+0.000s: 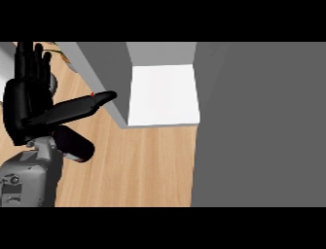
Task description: Pick up the wine, place it into the cabinet and close the cabinet
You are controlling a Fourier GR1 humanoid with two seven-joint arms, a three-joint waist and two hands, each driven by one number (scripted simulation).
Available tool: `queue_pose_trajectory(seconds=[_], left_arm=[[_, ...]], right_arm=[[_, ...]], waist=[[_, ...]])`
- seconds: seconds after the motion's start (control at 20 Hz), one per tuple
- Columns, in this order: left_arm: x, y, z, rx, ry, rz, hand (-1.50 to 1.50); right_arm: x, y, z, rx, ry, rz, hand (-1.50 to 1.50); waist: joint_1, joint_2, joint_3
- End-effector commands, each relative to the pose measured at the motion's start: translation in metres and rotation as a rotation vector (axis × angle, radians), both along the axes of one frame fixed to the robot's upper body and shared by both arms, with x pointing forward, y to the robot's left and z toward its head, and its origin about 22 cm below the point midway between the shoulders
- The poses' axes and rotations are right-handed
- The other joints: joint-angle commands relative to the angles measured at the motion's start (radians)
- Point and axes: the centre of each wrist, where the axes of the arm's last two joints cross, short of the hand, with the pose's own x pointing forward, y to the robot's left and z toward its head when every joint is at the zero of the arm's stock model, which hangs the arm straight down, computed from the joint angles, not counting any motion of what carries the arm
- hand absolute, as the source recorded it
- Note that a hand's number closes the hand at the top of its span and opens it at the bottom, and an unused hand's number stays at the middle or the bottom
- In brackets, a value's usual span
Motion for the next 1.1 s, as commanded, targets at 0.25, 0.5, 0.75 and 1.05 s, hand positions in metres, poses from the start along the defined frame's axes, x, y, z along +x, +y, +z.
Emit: queue_pose_trajectory(seconds=[0.25, 0.5, 0.75, 1.05], left_arm=[[0.031, -0.080, 0.043, -0.069, 0.039, 0.028, -1.50], [0.021, -0.107, 0.052, -0.061, 0.045, 0.011, -1.50], [0.028, -0.116, 0.062, -0.063, 0.064, 0.032, -1.50], [0.026, -0.123, 0.073, -0.084, 0.067, 0.065, -1.50]], right_arm=[[-0.053, -0.013, 0.038, 0.001, 0.047, 0.065, -1.50], [-0.062, 0.003, 0.046, -0.001, 0.041, 0.049, -1.50], [-0.067, 0.002, 0.052, 0.006, 0.048, 0.089, -1.50], [-0.068, 0.005, 0.049, 0.006, 0.060, 0.088, -1.50]], waist=[[0.024, -0.006, -0.001], [0.027, -0.008, -0.002], [0.019, -0.008, -0.002], [0.014, -0.009, -0.001]])
